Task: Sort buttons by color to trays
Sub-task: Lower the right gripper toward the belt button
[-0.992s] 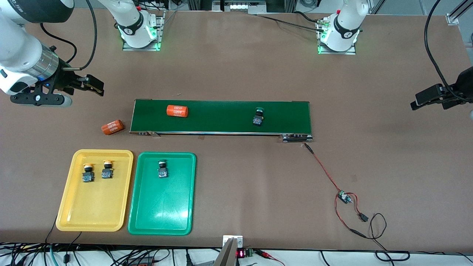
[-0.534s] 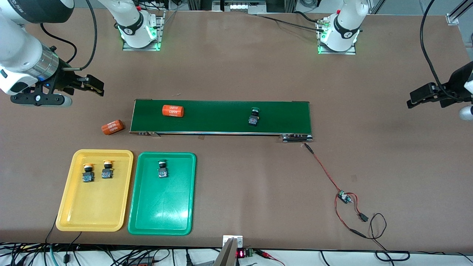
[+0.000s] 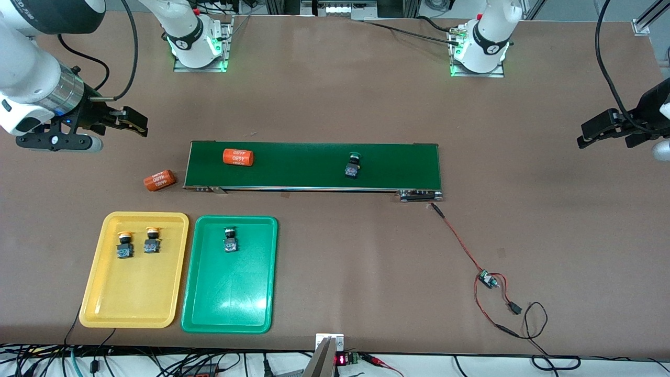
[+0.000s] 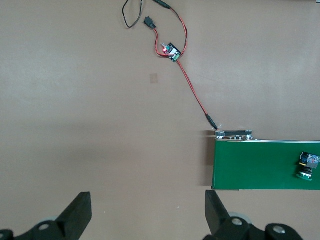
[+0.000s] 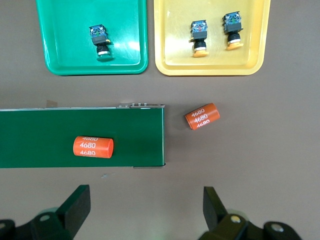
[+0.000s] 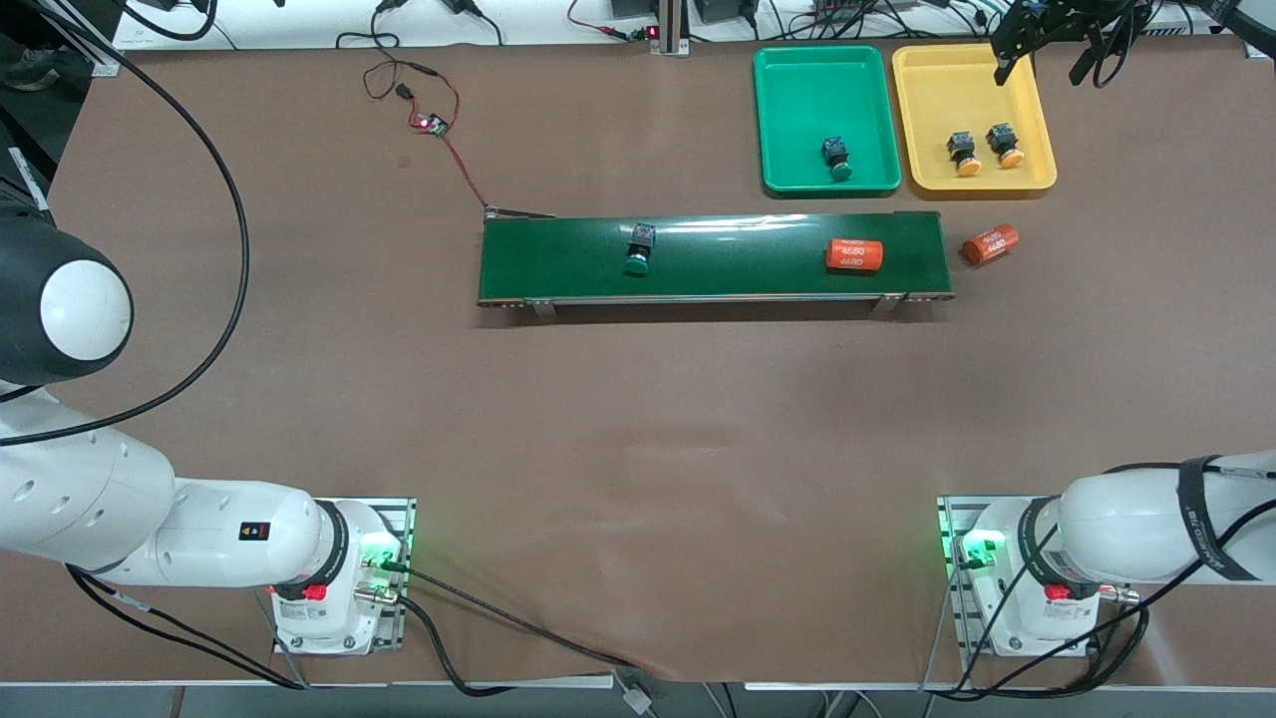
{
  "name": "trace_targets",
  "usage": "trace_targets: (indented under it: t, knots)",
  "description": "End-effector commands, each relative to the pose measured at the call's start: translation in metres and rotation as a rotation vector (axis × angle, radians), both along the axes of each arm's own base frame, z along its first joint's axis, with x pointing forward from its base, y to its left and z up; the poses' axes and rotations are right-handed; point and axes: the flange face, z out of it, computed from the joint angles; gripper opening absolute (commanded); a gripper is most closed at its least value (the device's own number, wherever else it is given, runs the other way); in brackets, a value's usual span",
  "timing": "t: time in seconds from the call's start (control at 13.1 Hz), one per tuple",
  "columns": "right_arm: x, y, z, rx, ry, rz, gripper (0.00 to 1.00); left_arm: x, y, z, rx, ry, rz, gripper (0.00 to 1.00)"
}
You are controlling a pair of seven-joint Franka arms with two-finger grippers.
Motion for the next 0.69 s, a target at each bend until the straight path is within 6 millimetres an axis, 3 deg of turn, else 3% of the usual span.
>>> trace_targets:
  t: [0.0, 0.31, 0.61]
  knots:
    - [-0.001, 0.003, 0.002, 0.018, -0.002, -0.004, 1.00, -0.007, 0.001, 0.002, 0.020, -0.012, -0.018, 1.00]
    - [0.003, 0.006, -0.003, 0.040, -0.005, -0.006, 1.00, -0.015, 0.002, -0.005, 0.019, -0.015, -0.015, 1.00]
    - [0.016, 0.014, -0.023, 0.094, -0.001, -0.012, 1.00, -0.012, 0.008, -0.001, 0.021, -0.039, -0.006, 1.00]
